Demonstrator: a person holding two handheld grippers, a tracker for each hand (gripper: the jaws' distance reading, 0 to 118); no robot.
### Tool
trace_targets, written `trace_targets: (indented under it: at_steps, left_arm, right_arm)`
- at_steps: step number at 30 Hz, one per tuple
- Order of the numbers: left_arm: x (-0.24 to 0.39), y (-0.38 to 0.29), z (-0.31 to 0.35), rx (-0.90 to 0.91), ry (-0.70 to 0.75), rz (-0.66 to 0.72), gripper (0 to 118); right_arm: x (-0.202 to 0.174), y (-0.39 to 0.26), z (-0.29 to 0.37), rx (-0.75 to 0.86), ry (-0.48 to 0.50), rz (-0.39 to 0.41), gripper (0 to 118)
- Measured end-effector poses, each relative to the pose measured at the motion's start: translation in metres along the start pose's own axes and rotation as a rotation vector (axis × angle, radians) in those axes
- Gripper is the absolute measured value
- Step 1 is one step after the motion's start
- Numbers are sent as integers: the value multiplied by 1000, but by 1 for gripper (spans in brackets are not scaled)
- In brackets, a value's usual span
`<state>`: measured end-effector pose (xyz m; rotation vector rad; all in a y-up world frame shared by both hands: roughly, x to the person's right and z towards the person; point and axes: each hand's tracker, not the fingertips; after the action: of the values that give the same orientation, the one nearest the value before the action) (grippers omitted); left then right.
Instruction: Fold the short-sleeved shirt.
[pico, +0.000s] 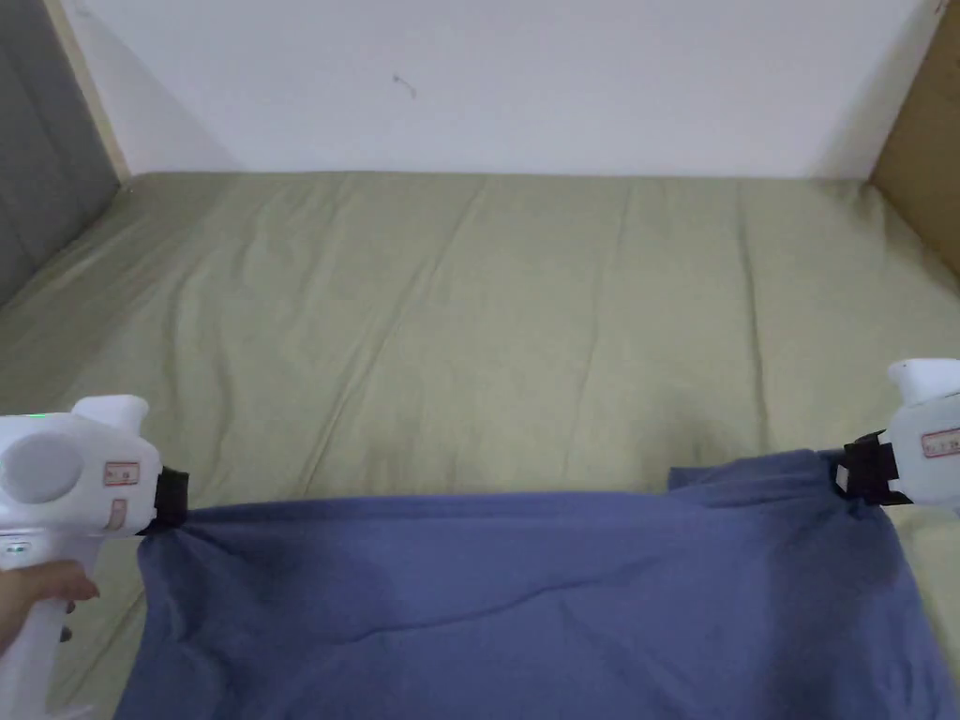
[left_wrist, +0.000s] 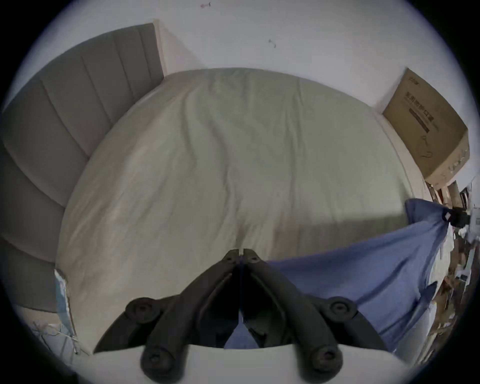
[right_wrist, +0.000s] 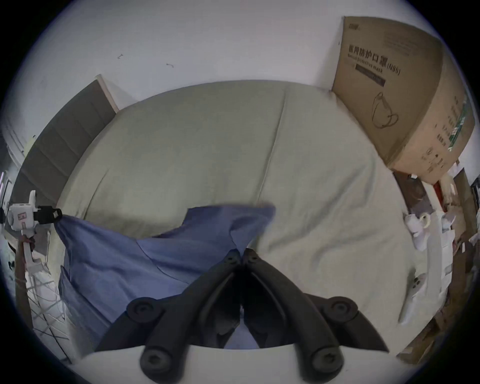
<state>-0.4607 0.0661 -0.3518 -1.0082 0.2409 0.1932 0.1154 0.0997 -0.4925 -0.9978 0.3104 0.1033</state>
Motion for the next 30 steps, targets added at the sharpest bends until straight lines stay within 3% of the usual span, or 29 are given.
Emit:
trace_targets:
  at_steps: [5, 9, 13, 17, 20, 21, 23, 24, 25, 26, 27, 29, 30]
  left_arm:
    - [-9, -45, 70, 73, -24, -62, 0]
    - [-28, -96, 109, 76, -56, -31, 0]
    - [-42, -159, 106, 14, -76, 51, 0]
    - [-36, -209, 74, -137, -5, -4, 0]
    - [-40, -225, 65, -129, -20, 30, 1]
    - [-42, -225, 68, -110, -24, 57, 8]
    - [-44, -219, 72, -97, -2, 86, 44]
    - [-46, -217, 75, -94, 18, 72, 75]
    - [-46, -215, 82, -80, 29, 62, 92]
    - [-46, -212, 89, -59, 34, 58, 101]
    - [-45, -209, 95, -37, 20, 63, 105]
    - [-44, -202, 109, 10, -21, 87, 105]
    - [-41, -199, 115, 27, -40, 100, 104]
  right_arm:
    - [1, -53, 71, 69, 17, -8, 0]
    - [6, -124, 106, 59, 30, -29, 0]
    - [6, -201, 101, -59, 20, -87, 0]
    - [-4, -256, 68, -182, 3, -82, 0]
    - [-4, -273, 57, -172, 13, -125, 0]
    - [-1, -274, 56, -154, 13, -149, 0]
    - [0, -268, 65, -139, 18, -184, 18]
    - [-3, -264, 72, -121, 9, -169, 46]
    - [-8, -260, 80, -89, -12, -125, 66]
    - [-13, -255, 88, -68, -47, -75, 74]
    - [-16, -249, 95, -56, -69, -42, 74]
    - [-28, -236, 106, -40, -117, 5, 74]
    - [-36, -230, 111, -10, -96, 28, 74]
